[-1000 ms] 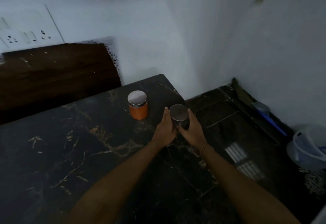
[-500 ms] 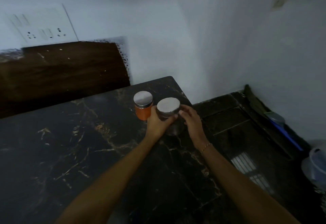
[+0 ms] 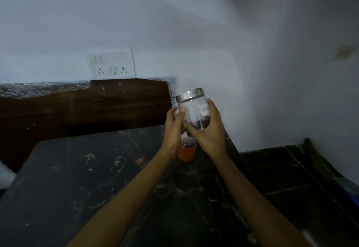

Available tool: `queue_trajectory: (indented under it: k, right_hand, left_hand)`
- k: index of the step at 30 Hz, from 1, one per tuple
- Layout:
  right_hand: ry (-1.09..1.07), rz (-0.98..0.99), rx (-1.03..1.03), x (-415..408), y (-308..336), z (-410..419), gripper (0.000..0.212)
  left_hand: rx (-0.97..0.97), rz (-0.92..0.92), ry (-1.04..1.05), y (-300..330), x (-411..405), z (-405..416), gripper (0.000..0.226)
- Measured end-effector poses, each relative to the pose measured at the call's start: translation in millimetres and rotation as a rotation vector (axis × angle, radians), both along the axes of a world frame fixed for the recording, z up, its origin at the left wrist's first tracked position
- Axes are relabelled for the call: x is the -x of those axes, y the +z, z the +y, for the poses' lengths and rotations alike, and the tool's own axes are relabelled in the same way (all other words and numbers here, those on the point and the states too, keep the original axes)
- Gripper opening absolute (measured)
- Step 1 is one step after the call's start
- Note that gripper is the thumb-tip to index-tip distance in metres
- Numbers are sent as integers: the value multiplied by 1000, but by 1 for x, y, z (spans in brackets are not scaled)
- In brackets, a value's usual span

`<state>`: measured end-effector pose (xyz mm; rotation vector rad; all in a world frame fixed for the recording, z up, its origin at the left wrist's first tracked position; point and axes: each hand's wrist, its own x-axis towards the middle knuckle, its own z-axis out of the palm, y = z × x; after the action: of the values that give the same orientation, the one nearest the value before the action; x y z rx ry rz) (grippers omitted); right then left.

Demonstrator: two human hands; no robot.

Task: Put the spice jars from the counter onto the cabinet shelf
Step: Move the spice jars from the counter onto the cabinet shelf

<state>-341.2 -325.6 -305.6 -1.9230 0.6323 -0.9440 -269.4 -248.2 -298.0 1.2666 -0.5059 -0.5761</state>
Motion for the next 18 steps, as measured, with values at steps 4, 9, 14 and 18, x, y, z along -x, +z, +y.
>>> queue_trajectory:
  k: [4,9,14,18]
  right_hand:
    - [-87,38,253,-15,11,17,88]
    - [193,-122,-26,-17,28,22,65]
    - [414,-77,-222,-26,46,18,59]
    - [399,-148,-207,-34,58,23,57]
  left_hand:
    - [63,-116,65,9,4,12,58]
    - [101,-36,-4,26,-24,37,61]
    - [125,-5,-156,45,-40,55,64]
    - [99,-144,-182,59,-51,61,59]
